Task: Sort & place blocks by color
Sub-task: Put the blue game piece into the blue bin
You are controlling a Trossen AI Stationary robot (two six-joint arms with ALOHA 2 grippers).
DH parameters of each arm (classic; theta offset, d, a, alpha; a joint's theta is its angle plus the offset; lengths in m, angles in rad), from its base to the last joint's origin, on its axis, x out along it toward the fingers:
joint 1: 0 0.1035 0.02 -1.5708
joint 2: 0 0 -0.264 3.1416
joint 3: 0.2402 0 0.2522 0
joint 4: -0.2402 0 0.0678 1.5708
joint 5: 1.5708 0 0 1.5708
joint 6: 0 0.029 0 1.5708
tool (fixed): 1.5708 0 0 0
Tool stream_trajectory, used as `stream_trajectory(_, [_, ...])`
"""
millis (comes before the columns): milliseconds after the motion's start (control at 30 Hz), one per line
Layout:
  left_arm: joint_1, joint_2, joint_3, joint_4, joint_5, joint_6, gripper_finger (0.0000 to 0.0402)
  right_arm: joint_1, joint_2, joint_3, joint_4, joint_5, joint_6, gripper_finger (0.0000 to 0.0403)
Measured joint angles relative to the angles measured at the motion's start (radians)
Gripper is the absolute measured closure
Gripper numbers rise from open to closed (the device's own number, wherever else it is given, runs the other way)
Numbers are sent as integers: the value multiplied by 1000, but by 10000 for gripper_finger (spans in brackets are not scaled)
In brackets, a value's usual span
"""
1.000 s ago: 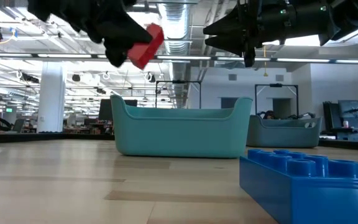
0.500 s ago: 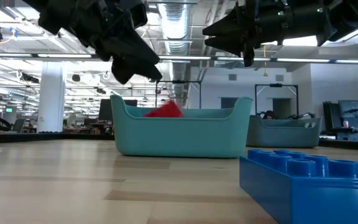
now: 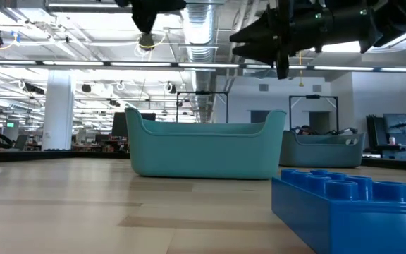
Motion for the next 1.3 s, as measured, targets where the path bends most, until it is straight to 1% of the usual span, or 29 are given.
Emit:
stream_trajectory(100, [-3, -44, -30, 56, -1, 35, 223, 0, 7, 0, -40, 0, 36, 244])
stream_trajectory(233, [-3, -53, -119, 246, 3, 59, 234, 27, 7, 18, -114, 1, 56, 245])
stream_trajectory(333, [-2, -51, -189, 397, 10, 59, 240, 69, 7, 72, -208, 2, 67, 251])
stream_trajectory(400, [-2, -51, -238, 480, 11, 60, 244, 103, 7, 137, -344, 31, 69, 259])
stream_trajectory(567, [-2, -51, -330, 663, 11, 56, 248, 190, 7, 330, -772, 177, 141, 283])
stream_trajectory(667, [-2, -51, -354, 686, 11, 53, 249, 233, 7, 401, -895, 197, 208, 290])
stream_trajectory(800, [-2, -51, -355, 673, 25, 65, 249, 281, 6, 427, -910, 175, 307, 288])
stream_trajectory(900, [-2, -51, -355, 691, 27, 66, 249, 305, 19, 427, -920, 140, 435, 277])
stream_trajectory(1000, [-2, -52, -355, 692, 48, 72, 249, 326, 37, 424, -878, 105, 518, 252])
stream_trajectory(1067, [-2, -52, -355, 691, 67, 71, 249, 341, 63, 459, -834, 108, 535, 230])
stream_trajectory(1100, [-2, -52, -355, 688, 72, 69, 249, 346, 79, 480, -845, 109, 537, 219])
stream_trajectory(1167, [-2, -52, -355, 686, 73, 60, 249, 355, 119, 529, -929, 106, 540, 197])
stream_trajectory(1233, [-2, -52, -355, 675, 76, 49, 249, 355, 176, 606, -1008, 98, 540, 181])
stream_trajectory(1300, [-2, -52, -355, 676, 80, 44, 249, 352, 226, 684, -1139, 80, 540, 170])
